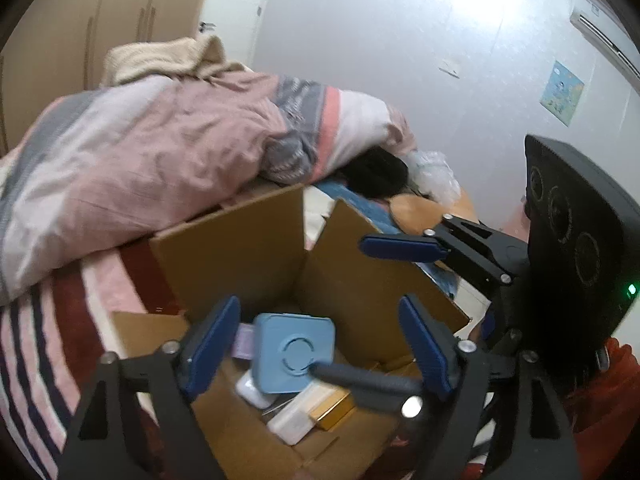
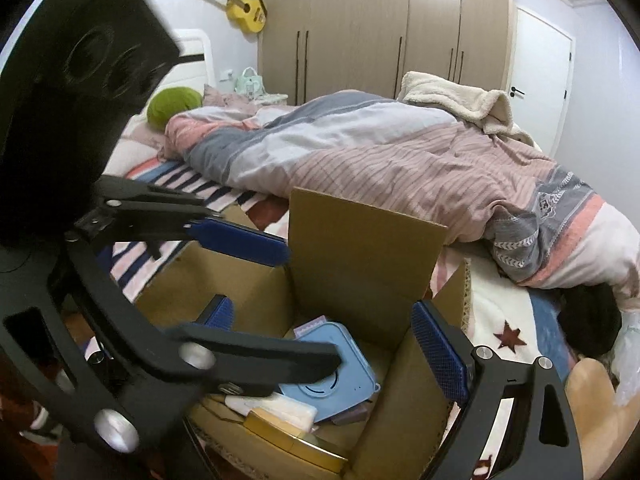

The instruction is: Organize rigid objects

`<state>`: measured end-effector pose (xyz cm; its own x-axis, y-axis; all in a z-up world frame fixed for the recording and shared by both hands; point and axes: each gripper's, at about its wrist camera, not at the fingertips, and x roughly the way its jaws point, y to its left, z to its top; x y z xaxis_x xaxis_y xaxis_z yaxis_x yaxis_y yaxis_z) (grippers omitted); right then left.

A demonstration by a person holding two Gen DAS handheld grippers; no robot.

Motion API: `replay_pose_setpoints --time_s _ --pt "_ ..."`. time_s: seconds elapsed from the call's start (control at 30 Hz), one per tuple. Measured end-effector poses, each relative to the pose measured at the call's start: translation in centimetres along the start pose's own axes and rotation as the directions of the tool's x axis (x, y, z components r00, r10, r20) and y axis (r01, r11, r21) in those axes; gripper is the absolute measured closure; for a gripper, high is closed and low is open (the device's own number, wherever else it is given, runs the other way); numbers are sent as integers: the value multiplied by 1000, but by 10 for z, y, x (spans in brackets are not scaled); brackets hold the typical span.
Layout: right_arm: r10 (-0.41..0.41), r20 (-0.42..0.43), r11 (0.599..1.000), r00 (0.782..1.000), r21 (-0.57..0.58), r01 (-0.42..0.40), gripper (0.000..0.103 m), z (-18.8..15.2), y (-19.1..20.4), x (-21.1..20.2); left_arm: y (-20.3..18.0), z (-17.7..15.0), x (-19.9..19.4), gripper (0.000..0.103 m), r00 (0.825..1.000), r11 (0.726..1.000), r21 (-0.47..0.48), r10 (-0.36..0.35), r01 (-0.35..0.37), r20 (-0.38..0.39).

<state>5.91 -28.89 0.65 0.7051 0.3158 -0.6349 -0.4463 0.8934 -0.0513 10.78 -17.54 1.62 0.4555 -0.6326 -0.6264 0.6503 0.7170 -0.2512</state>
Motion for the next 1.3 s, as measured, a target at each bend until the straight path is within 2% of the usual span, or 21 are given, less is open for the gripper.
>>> replay_pose_setpoints --time_s 0.13,0.27,0.37,0.43,0.5,0.6,0.8,1.03,1.3 --pt "4 30 1000 1000 -7 -4 14 2 5 -12 7 -7 -33 11 995 998 -27 58 -56 78" --pt "41 59 999 997 26 -43 4 4 9 -23 14 -21 -68 7 971 981 -75 189 -180 149" --pt "52 103 996 993 65 -59 0 5 10 -32 21 -34 -91 7 941 954 -132 289 -268 177" --pt "54 114 996 992 71 -62 0 7 13 -35 27 -44 -105 1 909 926 -181 365 -331 201" --pt "55 124 996 991 61 -63 0 7 18 -37 31 -55 -117 1 872 890 -222 442 -398 208" --pt "56 130 998 990 35 -61 0 7 26 -39 39 -67 -130 1 842 858 -262 497 -441 208" --pt "81 132 996 988 13 -84 0 3 42 -38 48 -82 -138 1 825 831 -304 532 -466 189" --pt "89 137 996 987 8 -91 0 2 52 -36 48 -88 -140 1 817 821 -302 548 -484 180" --pt "81 133 997 988 7 -83 0 2 52 -36 50 -88 -139 1 815 815 -306 555 -492 169"
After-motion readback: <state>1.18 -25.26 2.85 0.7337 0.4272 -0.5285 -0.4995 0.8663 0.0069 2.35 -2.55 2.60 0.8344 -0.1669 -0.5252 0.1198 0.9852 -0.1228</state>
